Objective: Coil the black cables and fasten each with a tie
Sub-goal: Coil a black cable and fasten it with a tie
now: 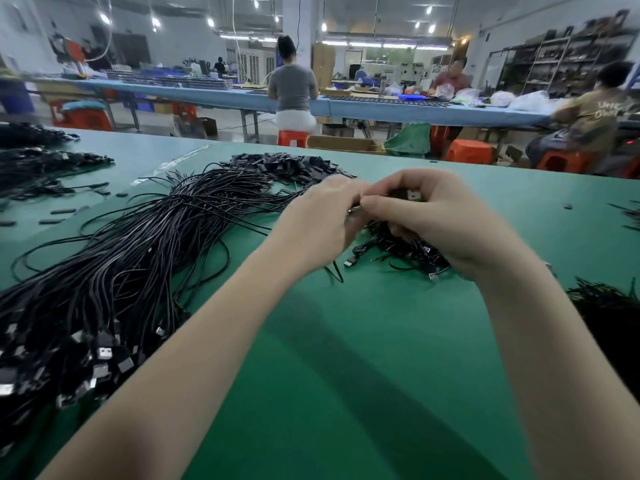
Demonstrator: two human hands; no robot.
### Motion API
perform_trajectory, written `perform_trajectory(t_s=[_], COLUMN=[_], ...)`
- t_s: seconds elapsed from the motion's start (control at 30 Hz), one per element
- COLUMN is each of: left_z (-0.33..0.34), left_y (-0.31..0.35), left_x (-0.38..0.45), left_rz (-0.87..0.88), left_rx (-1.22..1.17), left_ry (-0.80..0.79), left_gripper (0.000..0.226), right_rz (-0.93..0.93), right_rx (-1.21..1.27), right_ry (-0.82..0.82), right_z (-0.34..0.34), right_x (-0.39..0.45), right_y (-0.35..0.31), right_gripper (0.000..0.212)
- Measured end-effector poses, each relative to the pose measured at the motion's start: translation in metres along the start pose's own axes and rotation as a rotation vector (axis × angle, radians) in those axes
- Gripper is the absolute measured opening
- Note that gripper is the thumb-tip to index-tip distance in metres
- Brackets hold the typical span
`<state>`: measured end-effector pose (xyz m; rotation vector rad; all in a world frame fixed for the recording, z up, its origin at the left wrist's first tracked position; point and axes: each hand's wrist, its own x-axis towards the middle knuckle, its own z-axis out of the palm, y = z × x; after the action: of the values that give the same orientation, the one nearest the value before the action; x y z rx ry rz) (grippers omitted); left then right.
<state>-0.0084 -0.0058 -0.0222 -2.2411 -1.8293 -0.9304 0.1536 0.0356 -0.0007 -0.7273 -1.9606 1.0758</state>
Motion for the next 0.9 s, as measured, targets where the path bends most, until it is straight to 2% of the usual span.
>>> perform_trajectory(t_s=[0.03, 0.1, 0.17, 0.2, 0.23, 0.33, 0.43, 0.5, 0.67, 0.7, 0.8, 0.9], left_z=[0.0, -0.002, -0.003, -0.003, -0.004, -0.005, -0.008, -0.01, -0.018, -0.019, -0.026, -0.042], left_y=[0.002, 0.008, 0.011, 0.012, 0.013, 0.016, 0.018, 0.016, 0.007, 0.006, 0.005, -0.002], left_x=[0.0, -0.001, -0.002, -0.002, -0.002, -0.002, 0.0, 0.002, 0.005, 0.006, 0.008, 0.007], left_rz=[-0.008, -0.058, -0.106, -0.11, -0.107, -0.123, -0.245, -0.338, -0.496, -0.507, -0.525, -0.419], left_rx=[-0.009, -0.12, -0.244, -0.245, -0.247, -0.415, -0.609, -0.784, -1.12, -1.202, -1.457, -1.997], left_ry=[-0.025, -0.096, -0.139, -0.141, -0.143, -0.19, -0.179, -0.125, 0.146, 0.169, 0.162, 0.208], left_gripper=[0.018, 0.026, 0.028, 0.03, 0.03, 0.036, 0.04, 0.047, 0.046, 0.047, 0.047, 0.045], right_rz=[-0.011, -0.035, -0.048, -0.048, -0.051, -0.069, -0.05, -0.017, 0.125, 0.129, 0.095, 0.049], right_rx=[0.068, 0.218, 0.288, 0.29, 0.264, 0.136, 0.093, 0.059, 0.053, 0.038, -0.022, 0.133], right_ry=[-0.046, -0.075, -0.007, 0.04, 0.085, 0.156, 0.182, 0.126, -0.161, -0.218, -0.332, -0.309], right_z=[0.001, 0.002, 0.004, 0.006, 0.007, 0.011, 0.014, 0.015, 0.024, 0.03, 0.046, 0.041], right_x=[0.0, 0.0, 0.001, 0.001, 0.001, 0.002, 0.004, 0.004, 0.001, -0.002, -0.01, -0.011], right_y=[-0.001, -0.001, -0.003, -0.003, -0.004, -0.003, -0.002, 0.001, 0.009, 0.012, 0.021, 0.022], right_gripper=[0.012, 0.024, 0.019, 0.008, 0.006, 0.02, 0.016, 0.016, 0.064, 0.061, 0.034, 0.03])
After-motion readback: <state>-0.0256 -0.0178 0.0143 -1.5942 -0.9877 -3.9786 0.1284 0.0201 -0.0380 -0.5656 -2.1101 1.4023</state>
